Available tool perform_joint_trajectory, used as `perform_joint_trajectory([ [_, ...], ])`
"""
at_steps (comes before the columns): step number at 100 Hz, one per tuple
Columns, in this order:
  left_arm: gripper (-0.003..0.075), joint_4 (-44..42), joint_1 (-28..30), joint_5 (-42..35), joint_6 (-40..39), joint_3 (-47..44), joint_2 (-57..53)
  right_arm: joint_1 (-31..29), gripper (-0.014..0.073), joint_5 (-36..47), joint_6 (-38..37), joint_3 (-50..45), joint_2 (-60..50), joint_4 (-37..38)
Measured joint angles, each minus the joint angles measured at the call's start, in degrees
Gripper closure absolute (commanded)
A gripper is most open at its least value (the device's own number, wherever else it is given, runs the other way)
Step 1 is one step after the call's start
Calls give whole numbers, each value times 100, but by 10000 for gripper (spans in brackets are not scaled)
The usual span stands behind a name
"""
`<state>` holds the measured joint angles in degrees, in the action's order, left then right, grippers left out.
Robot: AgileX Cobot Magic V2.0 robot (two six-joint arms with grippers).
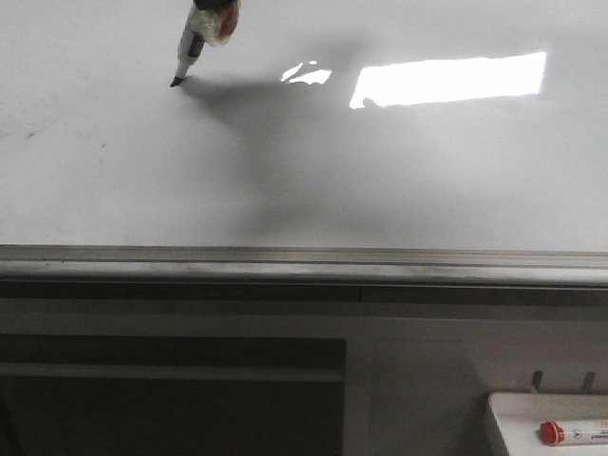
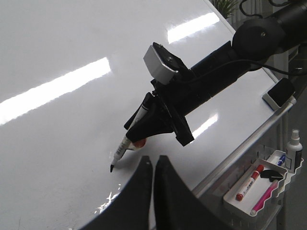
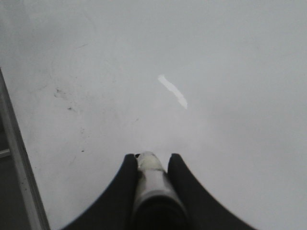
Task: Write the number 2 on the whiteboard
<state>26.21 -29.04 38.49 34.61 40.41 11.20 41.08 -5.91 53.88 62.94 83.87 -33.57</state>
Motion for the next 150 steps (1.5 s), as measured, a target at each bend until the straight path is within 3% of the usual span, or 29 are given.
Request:
perform_joint_trajectory([
  [44, 741, 4, 0, 0, 0, 0, 0, -953, 671, -339, 234, -4, -799, 35],
  [71, 741, 13, 0, 0, 0, 0, 0, -1023, 660, -887, 246, -483, -1014, -167],
  [118, 741, 13, 0, 0, 0, 0, 0, 68, 660, -264, 162, -780, -88, -873],
  [150, 741, 13, 0, 0, 0, 0, 0, 8, 660, -327, 116, -780, -111, -948],
])
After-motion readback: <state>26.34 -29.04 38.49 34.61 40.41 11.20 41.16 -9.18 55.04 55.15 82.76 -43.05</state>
